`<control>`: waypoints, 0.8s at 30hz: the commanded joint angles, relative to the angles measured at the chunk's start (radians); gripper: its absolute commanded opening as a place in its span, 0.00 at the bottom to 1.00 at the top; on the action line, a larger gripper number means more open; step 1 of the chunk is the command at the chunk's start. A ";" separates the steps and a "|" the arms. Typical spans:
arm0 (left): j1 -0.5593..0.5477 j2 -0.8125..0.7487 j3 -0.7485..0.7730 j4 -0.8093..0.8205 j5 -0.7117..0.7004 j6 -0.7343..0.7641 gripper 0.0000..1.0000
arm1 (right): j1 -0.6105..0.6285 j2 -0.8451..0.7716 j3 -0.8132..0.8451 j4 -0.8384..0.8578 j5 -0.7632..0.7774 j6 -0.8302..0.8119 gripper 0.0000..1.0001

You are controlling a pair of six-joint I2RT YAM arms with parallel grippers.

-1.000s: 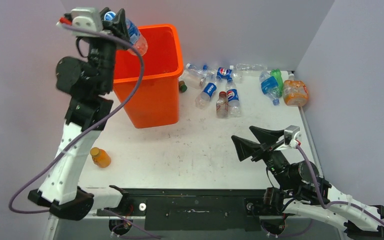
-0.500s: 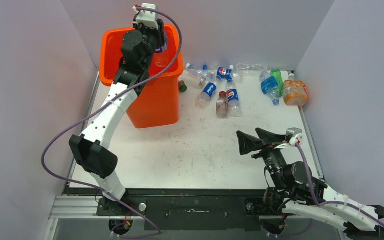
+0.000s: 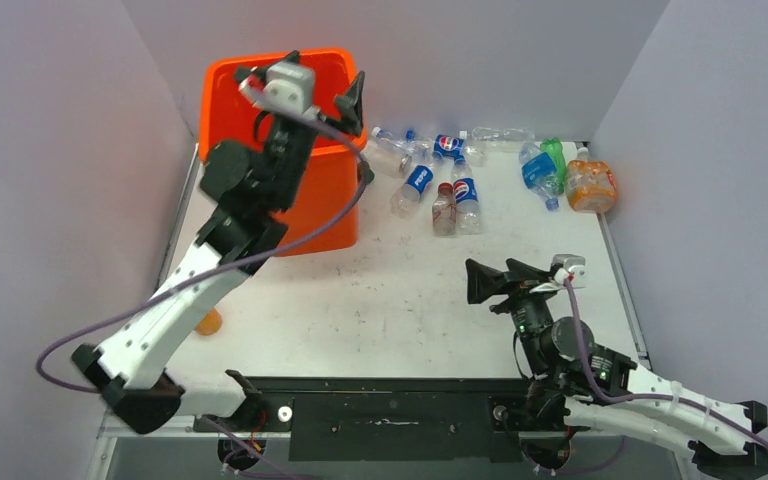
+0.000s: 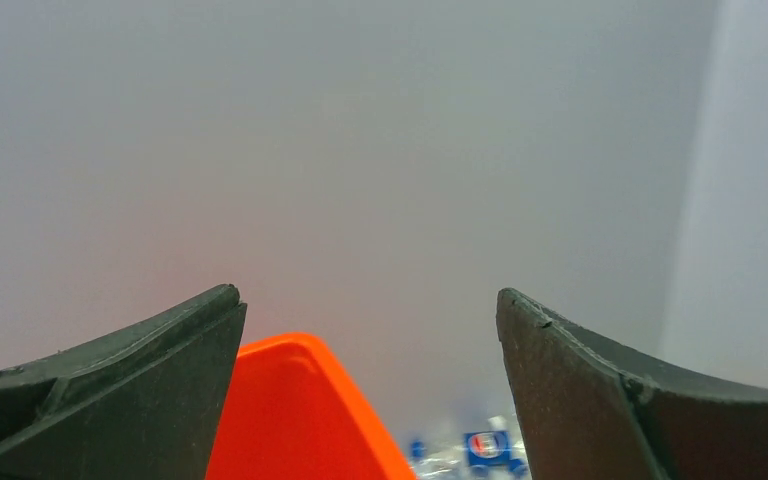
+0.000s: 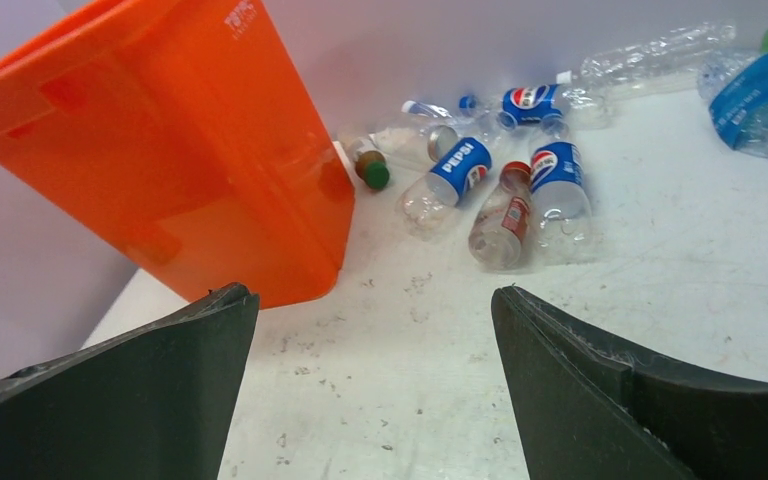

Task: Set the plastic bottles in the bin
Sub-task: Place the plastic bottle in the trash bin, then pick up the plastic bottle at the center of the board.

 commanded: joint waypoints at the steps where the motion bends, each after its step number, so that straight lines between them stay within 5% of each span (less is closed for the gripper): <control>1: -0.102 -0.294 -0.135 0.021 0.025 -0.022 0.96 | 0.005 0.132 0.060 0.029 0.130 0.058 0.90; 7: -0.110 -0.599 -0.381 -0.254 0.163 -0.194 0.96 | -0.060 0.374 0.156 0.058 0.218 0.091 0.90; 15: -0.110 -0.814 -0.720 -0.345 0.383 -0.274 0.96 | -0.720 0.711 0.245 0.156 -0.448 0.317 0.90; 24: -0.104 -0.887 -0.955 -0.165 0.513 -0.343 0.96 | -1.012 1.194 0.424 0.339 -0.682 0.344 0.90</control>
